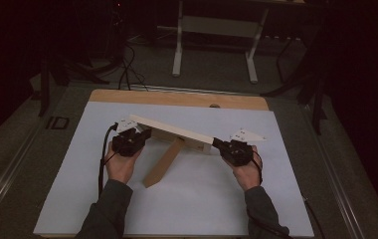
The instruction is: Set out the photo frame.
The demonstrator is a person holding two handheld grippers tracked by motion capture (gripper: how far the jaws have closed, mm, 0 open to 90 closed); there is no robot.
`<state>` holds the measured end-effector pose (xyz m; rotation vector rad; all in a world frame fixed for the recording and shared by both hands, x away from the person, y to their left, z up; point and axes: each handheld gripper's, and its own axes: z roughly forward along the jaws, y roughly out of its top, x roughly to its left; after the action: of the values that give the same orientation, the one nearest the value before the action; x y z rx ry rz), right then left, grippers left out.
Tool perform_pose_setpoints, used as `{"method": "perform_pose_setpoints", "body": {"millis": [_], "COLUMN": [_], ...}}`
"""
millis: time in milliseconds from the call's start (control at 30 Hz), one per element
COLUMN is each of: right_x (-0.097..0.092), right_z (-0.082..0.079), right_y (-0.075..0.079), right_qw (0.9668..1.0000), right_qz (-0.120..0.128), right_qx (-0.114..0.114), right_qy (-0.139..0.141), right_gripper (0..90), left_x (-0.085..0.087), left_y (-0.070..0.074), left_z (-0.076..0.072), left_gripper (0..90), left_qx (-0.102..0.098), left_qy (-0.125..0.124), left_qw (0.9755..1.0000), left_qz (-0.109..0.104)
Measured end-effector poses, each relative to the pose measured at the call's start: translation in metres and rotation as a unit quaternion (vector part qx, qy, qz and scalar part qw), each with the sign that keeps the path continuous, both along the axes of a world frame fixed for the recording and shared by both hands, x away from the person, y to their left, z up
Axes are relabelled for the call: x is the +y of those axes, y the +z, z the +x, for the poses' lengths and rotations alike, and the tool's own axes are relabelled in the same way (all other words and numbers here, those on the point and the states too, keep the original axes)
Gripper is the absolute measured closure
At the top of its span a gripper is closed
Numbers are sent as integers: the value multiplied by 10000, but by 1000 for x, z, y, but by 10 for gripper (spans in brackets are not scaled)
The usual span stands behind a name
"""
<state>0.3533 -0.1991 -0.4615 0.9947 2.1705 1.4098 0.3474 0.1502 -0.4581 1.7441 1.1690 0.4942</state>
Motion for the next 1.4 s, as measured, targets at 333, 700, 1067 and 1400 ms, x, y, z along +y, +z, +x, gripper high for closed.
{"method": "perform_pose_setpoints", "body": {"millis": [333,700,1067,1400], "right_x": [2,8,11,13], "right_z": [0,1,-1,-3], "right_y": [2,5,5,5], "right_qw": [9999,9998,9996,9995], "right_qz": [8,66,45,42], "right_qx": [-27,-34,-44,-42], "right_qy": [123,182,268,324], "right_gripper": [896,896,897,897], "left_x": [-8,-17,-24,-28], "left_y": [2,4,6,8], "left_z": [1,3,3,3], "left_gripper": [900,900,900,900], "left_qx": [-4,-3,-13,-32], "left_qy": [-111,-217,-338,-392], "left_qw": [9999,9997,9993,9990], "left_qz": [69,118,178,216]}}
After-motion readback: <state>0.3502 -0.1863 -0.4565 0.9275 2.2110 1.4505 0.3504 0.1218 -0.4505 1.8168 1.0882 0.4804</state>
